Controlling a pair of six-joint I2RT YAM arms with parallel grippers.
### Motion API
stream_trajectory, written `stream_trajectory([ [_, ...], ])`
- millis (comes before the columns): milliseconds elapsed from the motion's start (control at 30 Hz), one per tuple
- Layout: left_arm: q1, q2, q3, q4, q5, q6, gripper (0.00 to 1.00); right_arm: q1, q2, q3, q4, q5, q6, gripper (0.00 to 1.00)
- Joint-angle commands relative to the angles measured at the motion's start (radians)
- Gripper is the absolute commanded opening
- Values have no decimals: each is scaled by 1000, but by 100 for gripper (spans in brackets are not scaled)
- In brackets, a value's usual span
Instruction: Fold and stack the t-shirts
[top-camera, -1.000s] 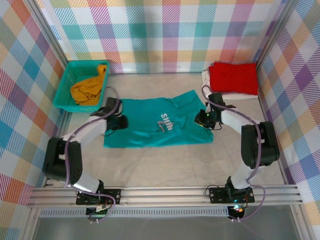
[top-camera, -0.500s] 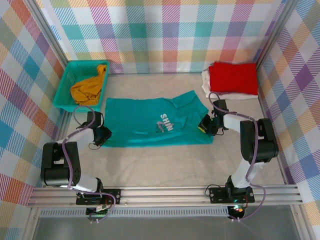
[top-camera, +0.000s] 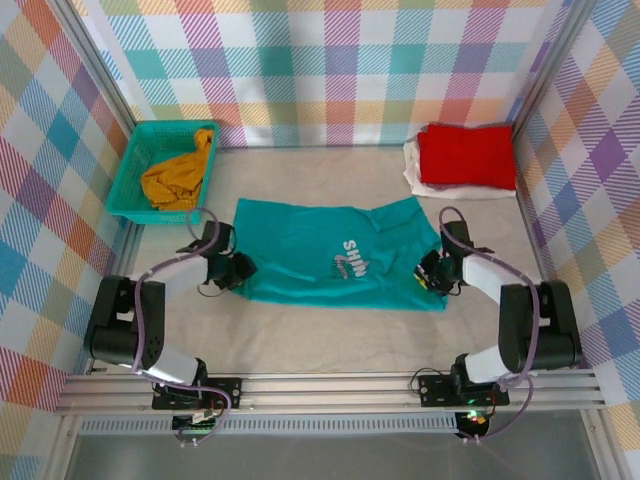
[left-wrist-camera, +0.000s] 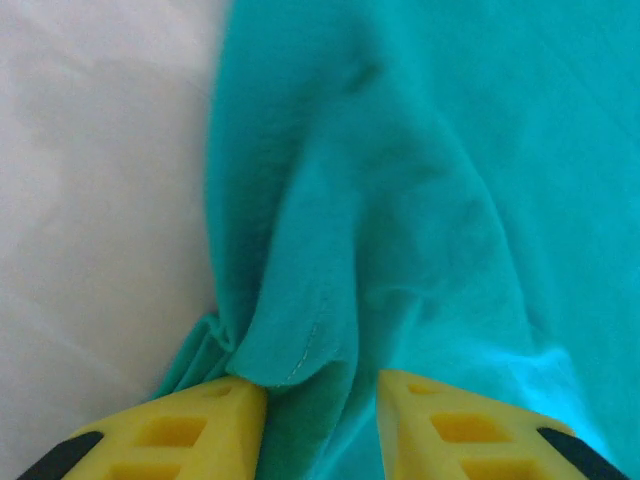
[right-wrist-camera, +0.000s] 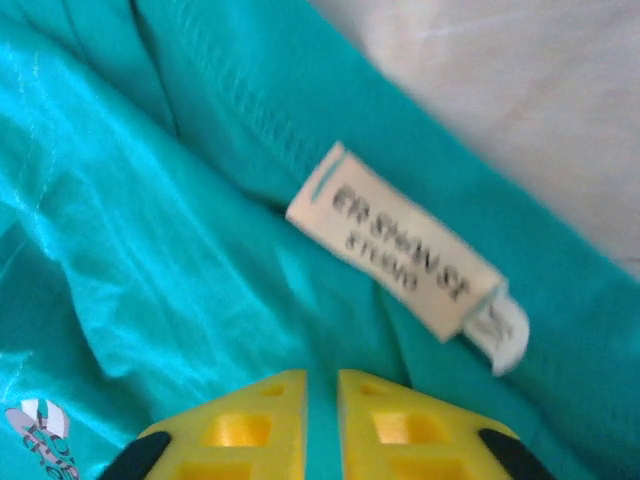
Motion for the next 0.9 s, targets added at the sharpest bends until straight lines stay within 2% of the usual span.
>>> stream_trajectory([
  [0,-46,-53,-75,-190,-4,-93,36,-7,-87,11,-137,93,-7,24],
  [100,-44,-191,-65,-315,-117,-145,35,-7,-133,81,-189,147,-57,33],
  [233,-13,-345,-1,-454,-281,-137,35,-8,-120,249,-224,181,-157,43],
  [333,46,-384,67,-410,-346,-78,54,-8,-61,372,-195,129,-224,50],
  [367,56,-359,105,-359,-331,-34,58,-7,-21,422,-191,101,-244,51],
  [467,52,-172,313,-305,-305,118,58,4,117,554,-181,-14,-277,52],
  [567,43,89,606,-391,-292,208,58,40,234,665,-203,-51,-296,54],
  [700,38,318,853,-465,-370,233,61,56,309,707,-181,-83,-264,56],
  [867,30,541,1044,-495,-282,227,66,59,340,734,-204,-81,-265,58],
])
